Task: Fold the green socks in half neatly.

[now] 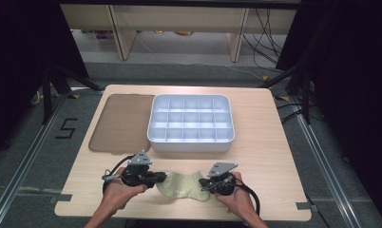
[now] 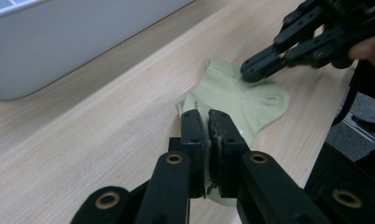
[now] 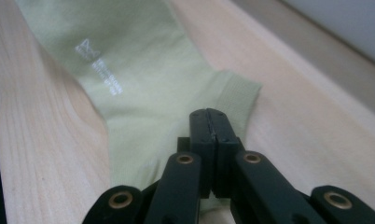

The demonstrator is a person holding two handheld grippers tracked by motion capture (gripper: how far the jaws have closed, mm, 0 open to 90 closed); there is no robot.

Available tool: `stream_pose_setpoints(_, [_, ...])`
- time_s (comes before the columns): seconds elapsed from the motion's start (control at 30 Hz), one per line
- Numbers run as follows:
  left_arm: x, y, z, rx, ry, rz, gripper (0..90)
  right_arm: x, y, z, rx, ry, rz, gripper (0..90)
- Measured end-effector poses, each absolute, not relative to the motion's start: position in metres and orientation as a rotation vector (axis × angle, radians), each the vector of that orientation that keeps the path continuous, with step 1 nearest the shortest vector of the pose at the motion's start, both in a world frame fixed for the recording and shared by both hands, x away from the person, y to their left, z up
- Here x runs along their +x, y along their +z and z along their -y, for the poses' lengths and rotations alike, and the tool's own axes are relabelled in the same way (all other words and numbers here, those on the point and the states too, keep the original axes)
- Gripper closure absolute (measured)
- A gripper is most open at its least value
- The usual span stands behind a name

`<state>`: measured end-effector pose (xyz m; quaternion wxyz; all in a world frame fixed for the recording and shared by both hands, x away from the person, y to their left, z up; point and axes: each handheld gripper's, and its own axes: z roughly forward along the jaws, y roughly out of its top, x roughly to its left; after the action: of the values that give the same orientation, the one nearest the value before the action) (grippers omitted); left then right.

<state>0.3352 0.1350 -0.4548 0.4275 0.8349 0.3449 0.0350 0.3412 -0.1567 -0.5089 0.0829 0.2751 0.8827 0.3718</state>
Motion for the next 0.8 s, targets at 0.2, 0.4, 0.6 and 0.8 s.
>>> stream_pose_setpoints(0.2, [0.340, -0.452, -0.115, 2.074, 0.076, -0.832, 84.4, 0.341, -0.510, 0.154, 0.812, 1.116, -2.652, 90.0])
stream_pose_setpoints(0.4, [0.347, -0.450, -0.096, 2.060, 0.052, -0.809, 84.4, 0.341, -0.511, 0.154, 0.828, 1.130, -2.663, 90.0])
stream_pose_setpoints(0.6, [0.350, -0.454, -0.081, 2.075, 0.035, -0.800, 84.5, 0.344, -0.502, 0.163, 0.824, 1.202, -2.615, 88.5])
stream_pose_setpoints(0.8, [0.352, -0.454, -0.077, 2.079, 0.036, -0.797, 84.4, 0.347, -0.499, 0.185, 0.913, 1.144, -2.599, 90.0])
